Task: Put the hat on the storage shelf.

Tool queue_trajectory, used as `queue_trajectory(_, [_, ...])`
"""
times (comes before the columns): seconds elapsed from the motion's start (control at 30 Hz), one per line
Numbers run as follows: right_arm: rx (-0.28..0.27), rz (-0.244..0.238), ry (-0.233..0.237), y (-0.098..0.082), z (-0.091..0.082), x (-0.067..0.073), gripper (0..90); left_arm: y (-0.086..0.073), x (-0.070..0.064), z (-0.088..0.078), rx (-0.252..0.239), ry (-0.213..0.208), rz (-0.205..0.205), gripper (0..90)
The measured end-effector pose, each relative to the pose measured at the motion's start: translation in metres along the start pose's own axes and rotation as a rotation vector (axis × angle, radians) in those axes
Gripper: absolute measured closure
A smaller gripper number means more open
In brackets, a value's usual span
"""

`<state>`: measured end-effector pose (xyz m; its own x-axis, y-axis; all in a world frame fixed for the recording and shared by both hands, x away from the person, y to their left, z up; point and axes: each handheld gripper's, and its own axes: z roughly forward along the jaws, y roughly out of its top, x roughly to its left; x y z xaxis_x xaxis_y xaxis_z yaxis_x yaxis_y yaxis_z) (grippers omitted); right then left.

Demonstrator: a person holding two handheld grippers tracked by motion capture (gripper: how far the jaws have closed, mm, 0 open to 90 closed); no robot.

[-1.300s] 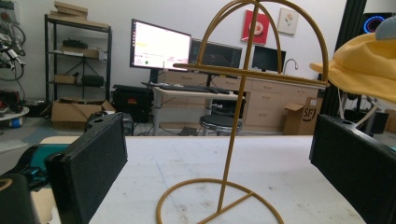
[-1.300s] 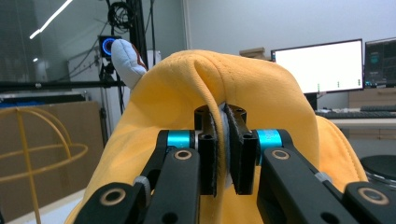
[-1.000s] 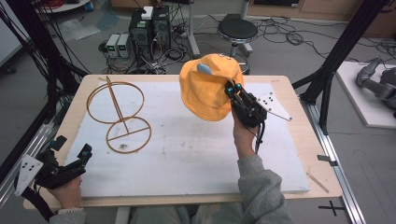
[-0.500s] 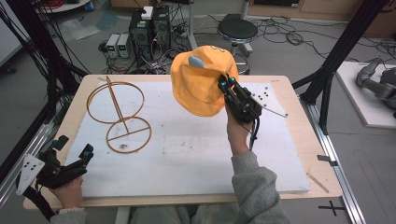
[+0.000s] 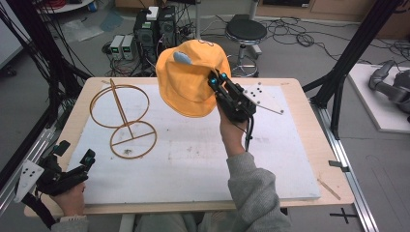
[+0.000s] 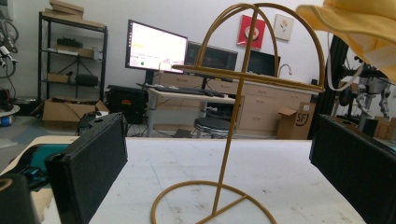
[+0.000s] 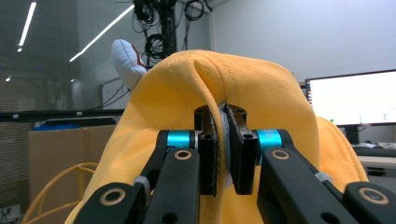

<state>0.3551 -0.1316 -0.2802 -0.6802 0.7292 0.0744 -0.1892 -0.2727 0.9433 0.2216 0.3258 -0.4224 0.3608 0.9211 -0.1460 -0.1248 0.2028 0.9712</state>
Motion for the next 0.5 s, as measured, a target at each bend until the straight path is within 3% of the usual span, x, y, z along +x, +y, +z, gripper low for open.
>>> queue_trajectory(0.2, [-0.003,0.006,0.054,0.002,0.021,0.019,84.3,0.001,0.001,-0.002,-0.004,0.001,0.0,4.4])
queue_trajectory(0.5, [0.014,0.036,0.097,-0.005,0.044,0.038,84.3,0.002,0.003,-0.009,-0.006,0.005,-0.003,4.4])
